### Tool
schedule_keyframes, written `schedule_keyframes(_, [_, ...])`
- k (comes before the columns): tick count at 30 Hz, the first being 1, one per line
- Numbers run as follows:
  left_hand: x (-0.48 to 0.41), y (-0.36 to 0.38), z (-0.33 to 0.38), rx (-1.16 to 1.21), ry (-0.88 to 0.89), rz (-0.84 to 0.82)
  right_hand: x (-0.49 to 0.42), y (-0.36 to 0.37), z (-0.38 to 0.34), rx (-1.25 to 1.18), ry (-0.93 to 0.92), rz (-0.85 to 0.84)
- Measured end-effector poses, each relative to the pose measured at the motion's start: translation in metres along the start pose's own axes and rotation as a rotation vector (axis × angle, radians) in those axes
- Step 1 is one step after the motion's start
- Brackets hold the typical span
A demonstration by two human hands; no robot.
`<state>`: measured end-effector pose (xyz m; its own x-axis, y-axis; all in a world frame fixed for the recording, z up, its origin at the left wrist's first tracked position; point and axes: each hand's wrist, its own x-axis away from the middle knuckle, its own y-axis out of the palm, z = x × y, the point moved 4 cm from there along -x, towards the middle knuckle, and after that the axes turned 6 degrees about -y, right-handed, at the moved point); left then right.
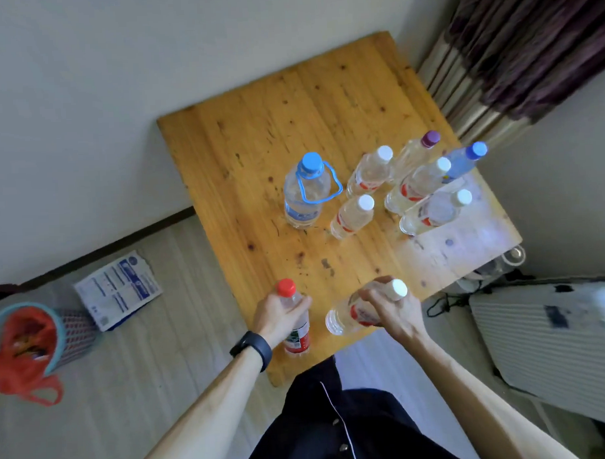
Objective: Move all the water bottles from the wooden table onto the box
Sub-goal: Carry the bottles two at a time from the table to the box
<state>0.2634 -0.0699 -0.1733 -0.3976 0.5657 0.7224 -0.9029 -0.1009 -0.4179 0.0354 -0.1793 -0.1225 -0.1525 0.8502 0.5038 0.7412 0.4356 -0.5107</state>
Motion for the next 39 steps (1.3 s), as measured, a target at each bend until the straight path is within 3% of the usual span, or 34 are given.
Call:
schedule_keyframes(9, [0.034, 0.046, 0.056, -0.241, 0.200, -0.118, 0.084, -0.072, 0.079, -0.231, 0.144, 0.255])
schedule_keyframes(18, [0.145, 0.192, 0.105, -0.413, 0.468, -0.264, 0.222, -0.135, 0.190, -0.490, 0.196, 0.554])
schedule_keyframes(29, [0.391, 0.437, 0.062, -0.634, 0.735, -0.720, 0.496, -0.216, 0.375, -0.632, 0.449, 1.063])
schedule_keyframes(39, [0.602, 0.639, 0.000, -0.942, 0.987, -1.148, 0.718, -0.260, 0.492, -0.690, 0.788, 1.573])
